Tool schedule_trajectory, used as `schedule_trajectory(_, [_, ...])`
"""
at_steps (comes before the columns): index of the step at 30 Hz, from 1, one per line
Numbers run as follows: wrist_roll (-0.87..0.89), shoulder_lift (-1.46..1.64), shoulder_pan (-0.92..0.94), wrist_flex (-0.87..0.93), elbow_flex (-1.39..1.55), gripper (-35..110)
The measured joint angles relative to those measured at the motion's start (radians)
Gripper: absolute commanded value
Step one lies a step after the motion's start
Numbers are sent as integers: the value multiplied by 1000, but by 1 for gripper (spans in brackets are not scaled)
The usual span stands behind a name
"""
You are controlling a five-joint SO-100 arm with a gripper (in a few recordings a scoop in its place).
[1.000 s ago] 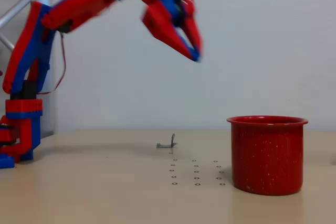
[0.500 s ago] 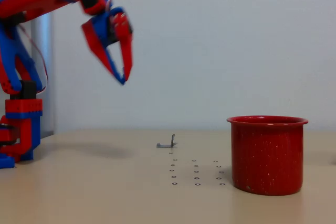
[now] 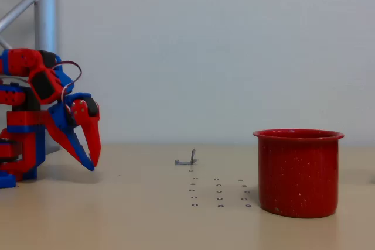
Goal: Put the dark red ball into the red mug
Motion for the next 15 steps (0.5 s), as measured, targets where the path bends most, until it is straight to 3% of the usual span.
schedule_trajectory(9, [114,321,-86,141,135,-2])
schedule_trajectory(15, [118,321,-97,163,160,-2])
